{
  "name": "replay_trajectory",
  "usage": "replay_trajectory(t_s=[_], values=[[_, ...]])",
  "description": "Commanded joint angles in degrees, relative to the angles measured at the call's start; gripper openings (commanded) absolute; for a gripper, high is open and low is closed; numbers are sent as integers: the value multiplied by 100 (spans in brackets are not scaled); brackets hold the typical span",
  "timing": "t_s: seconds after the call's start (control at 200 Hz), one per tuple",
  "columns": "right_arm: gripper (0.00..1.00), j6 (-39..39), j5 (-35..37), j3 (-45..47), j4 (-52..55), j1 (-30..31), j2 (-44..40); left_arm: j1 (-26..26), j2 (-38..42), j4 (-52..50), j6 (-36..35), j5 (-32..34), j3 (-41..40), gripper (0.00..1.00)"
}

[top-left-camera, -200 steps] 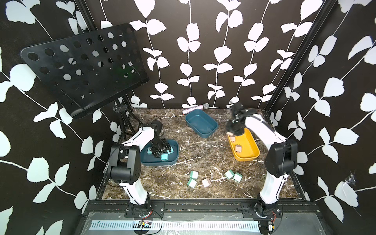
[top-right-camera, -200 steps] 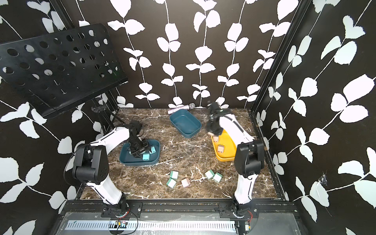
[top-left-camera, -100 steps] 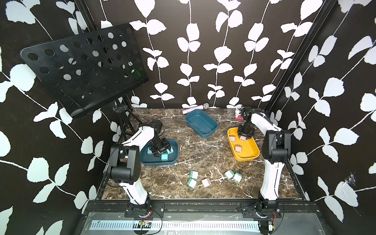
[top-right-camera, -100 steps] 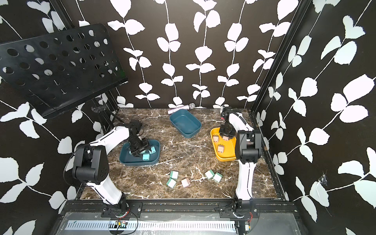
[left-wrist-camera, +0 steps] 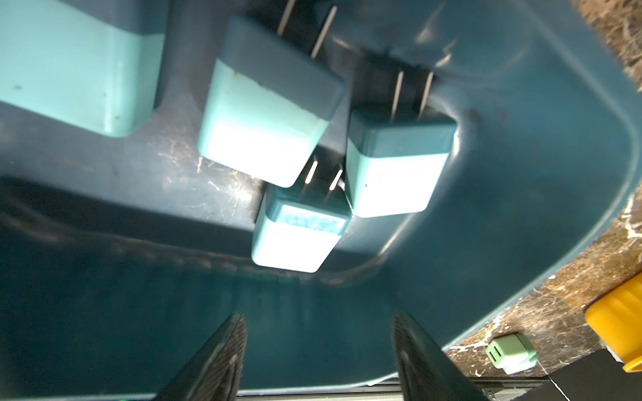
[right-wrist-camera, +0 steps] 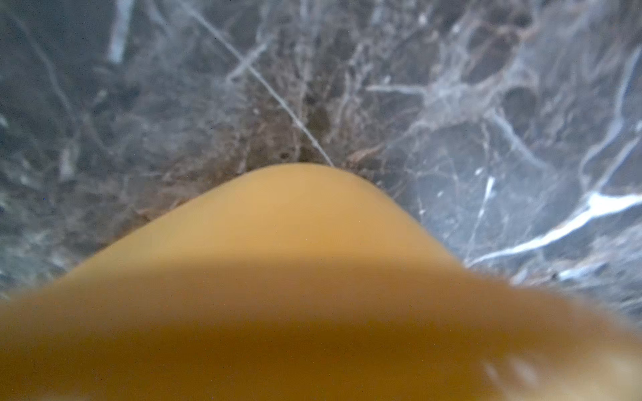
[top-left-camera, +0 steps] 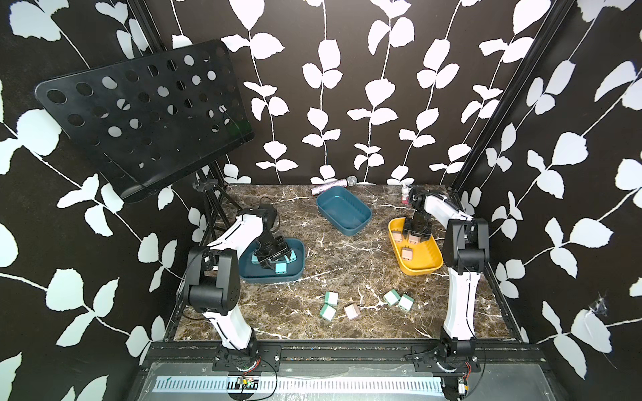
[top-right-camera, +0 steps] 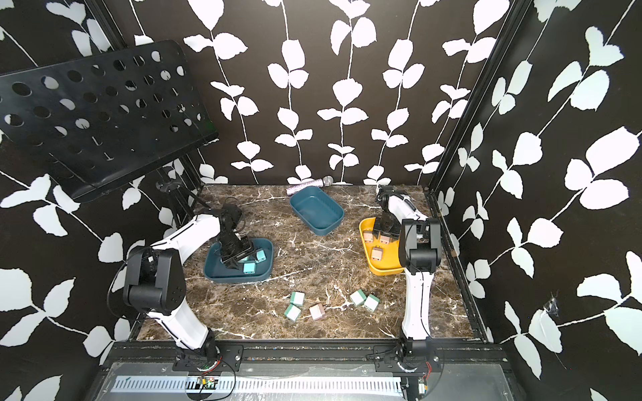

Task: Place the plugs by color into the storage box
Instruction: Place the plug in the storage box, then adjust the plug at the center of the board.

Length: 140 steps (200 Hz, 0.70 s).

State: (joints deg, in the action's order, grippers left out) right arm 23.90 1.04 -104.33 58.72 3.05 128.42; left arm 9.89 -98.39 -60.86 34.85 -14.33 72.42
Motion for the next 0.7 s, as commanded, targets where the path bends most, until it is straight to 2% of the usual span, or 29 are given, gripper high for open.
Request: replay_trajectory(t_s=[0.0,0.155,0.275,0.395,0.525,0.695], values=[[73,47,1,-177,212,-41,-102,22,281,-246,-66,61,149,69],[76,250,-210,-44,254,21,-927,30,271,-233,-31,70,166,69],[77,313,-509,358,294,475,-1781,34,229,-173,30,-1,176,69],[79,287,-930,757,539,1453,-2369,31,191,-185,36,-10,260,69],[81,276,-1023,1409,634,2670,-2793,34,63,-394,-167,181,502,69],[83,414,-1085,2358,562,3812,-3238,34,-49,-455,-230,230,621,69]])
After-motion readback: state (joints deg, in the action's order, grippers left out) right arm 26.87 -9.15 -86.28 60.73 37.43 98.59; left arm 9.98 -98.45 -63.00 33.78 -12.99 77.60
